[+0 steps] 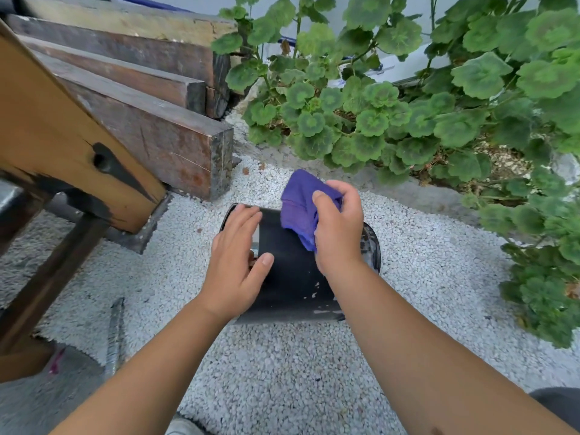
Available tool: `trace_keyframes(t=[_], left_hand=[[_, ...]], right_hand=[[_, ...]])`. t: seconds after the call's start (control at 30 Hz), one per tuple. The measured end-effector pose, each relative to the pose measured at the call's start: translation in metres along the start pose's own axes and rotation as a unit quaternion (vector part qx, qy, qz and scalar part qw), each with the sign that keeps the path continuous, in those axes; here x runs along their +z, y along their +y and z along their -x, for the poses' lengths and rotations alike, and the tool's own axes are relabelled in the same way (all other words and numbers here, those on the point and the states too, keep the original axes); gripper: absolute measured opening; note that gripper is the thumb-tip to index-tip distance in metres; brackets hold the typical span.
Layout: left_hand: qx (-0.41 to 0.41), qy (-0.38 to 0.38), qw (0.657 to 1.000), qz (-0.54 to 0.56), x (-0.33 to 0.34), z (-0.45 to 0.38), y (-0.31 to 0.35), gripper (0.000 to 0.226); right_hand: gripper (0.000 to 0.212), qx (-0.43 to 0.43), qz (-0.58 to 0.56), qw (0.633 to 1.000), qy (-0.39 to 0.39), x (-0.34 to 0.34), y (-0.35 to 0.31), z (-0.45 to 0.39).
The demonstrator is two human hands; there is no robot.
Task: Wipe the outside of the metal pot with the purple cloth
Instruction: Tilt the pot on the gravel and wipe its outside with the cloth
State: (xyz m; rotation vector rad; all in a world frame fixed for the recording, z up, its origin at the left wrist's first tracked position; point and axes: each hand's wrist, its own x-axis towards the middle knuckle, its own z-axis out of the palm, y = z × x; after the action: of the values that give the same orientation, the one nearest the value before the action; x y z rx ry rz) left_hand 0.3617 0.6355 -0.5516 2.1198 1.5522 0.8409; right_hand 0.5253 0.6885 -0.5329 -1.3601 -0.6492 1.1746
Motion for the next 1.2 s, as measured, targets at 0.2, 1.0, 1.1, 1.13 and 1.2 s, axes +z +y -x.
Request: trace_keyframes(t=[0.2, 1.0, 1.1, 1.13, 1.2], left_hand=[[-0.015, -0.001, 1.000, 0.022, 0.005, -0.004, 0.004, 0.083], [-0.029, 0.022, 0.997, 0.068, 0.003, -0.009, -0.018, 0.086], [-0.051, 0.021, 0.997, 0.052, 0.002, -0.007, -0.022, 0.085], [-0.055, 0.020, 0.997, 0.048, 0.002, -0.007, -0.022, 0.084], [-0.065, 0.020, 0.997, 0.046, 0.002, -0.009, -0.021, 0.077]], right_hand=[[0.012, 0.029, 0.134, 0.991, -0.005, -0.004, 0.003, -0.003], [0.039, -0.357, 0.519, 0.768, -0.116, -0.031, 0.055, 0.018], [0.043, -0.283, 0.546, 0.783, -0.095, -0.055, 0.053, -0.001], [0.041, -0.263, 0.550, 0.787, -0.093, -0.061, 0.053, -0.006], [0.039, -0.231, 0.556, 0.794, -0.085, -0.069, 0.054, -0.013]])
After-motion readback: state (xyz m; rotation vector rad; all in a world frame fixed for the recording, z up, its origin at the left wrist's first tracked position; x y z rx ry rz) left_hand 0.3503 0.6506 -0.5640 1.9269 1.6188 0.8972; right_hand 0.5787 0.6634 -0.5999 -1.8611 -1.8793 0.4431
